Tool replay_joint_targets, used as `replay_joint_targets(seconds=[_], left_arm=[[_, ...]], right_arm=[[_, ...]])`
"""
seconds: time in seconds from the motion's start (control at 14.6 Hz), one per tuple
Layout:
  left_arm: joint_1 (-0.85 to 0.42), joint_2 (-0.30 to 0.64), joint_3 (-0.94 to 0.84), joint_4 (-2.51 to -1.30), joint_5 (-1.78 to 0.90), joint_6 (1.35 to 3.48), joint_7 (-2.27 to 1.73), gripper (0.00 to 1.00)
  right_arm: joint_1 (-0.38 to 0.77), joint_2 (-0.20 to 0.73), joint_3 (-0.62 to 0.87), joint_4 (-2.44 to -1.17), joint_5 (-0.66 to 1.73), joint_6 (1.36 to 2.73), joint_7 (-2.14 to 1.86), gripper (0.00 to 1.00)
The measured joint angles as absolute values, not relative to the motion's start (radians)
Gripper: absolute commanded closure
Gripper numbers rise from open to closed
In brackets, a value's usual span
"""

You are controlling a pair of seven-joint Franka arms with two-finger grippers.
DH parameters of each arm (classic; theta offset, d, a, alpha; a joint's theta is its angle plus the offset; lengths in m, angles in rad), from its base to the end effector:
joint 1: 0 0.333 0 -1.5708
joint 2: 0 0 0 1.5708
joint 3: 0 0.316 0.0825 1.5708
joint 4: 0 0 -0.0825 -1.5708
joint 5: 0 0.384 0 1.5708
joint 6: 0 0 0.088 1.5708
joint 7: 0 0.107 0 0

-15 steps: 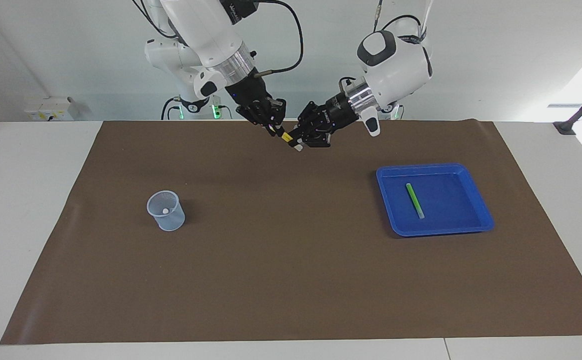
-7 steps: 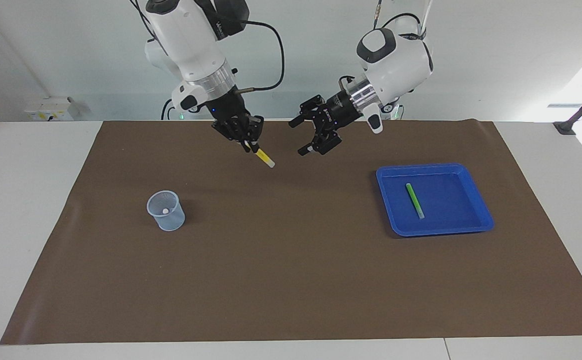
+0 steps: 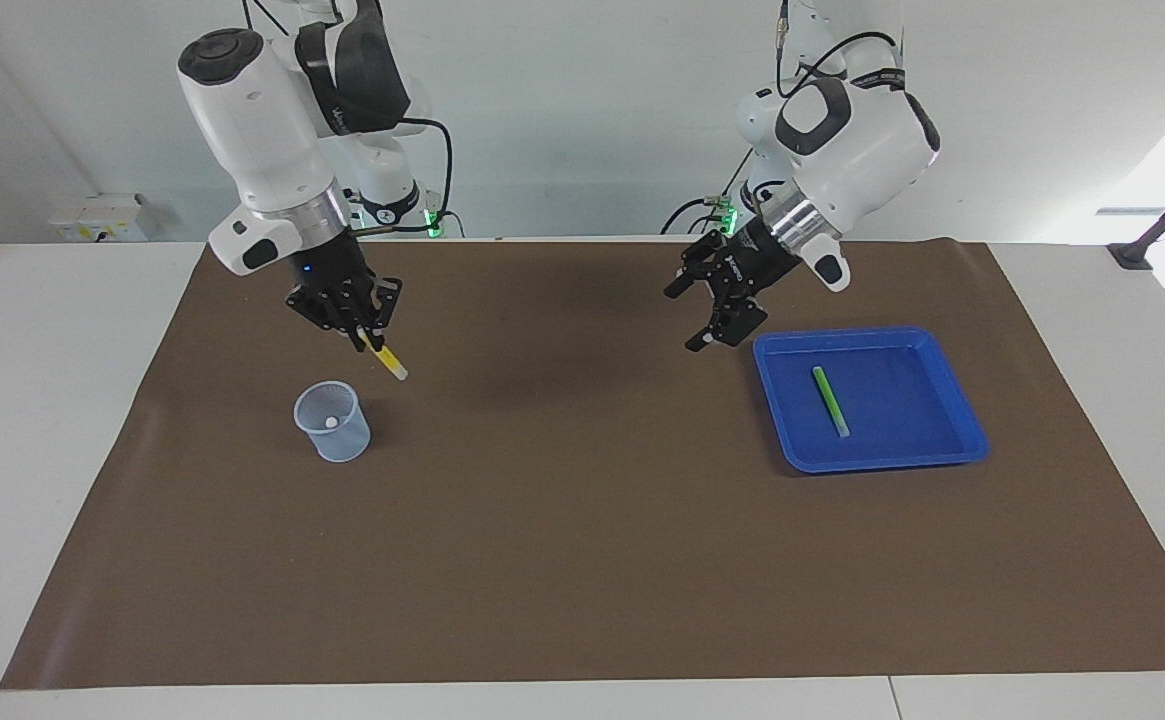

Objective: Transfer and insert pens with both arms
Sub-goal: 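Carry the yellow pen to the cup while the left gripper returns, then insert the yellow pen into the cup with the right gripper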

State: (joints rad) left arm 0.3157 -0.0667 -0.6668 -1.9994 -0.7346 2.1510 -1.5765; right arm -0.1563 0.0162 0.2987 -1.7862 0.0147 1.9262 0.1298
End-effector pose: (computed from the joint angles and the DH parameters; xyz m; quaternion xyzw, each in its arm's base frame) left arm 0.5188 -0.2266 0.5102 0.6705 0.6715 -0.1898 0.2519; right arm 0.5748 0.0824 0.5449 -0.9980 -0.0040 -0.0604 0.0178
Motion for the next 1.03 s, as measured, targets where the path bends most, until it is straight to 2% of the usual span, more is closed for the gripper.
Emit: replay_joint_targets(seconds=[0.41, 0.82, 1.03], left_arm=[[0.561, -0.097, -0.66, -2.058, -0.641, 2.02, -1.069, 0.0], [0.649, -0.093, -0.659, -2.116, -0.488, 2.023, -0.54, 0.0], [0.662, -0.057, -0.66, -2.141, -0.323, 2.062, -0.273, 0.0]], right_arm=[[-0.216, -0.006, 0.299, -1.949, -0.063, 2.054, -0.037, 1.0], [-0.234, -0.028, 0.299, -2.082, -0.064, 2.182, -0.066, 1.0], [-0.234, -0.028, 0.299, -2.138, -0.064, 2.266, -0.067, 1.0]])
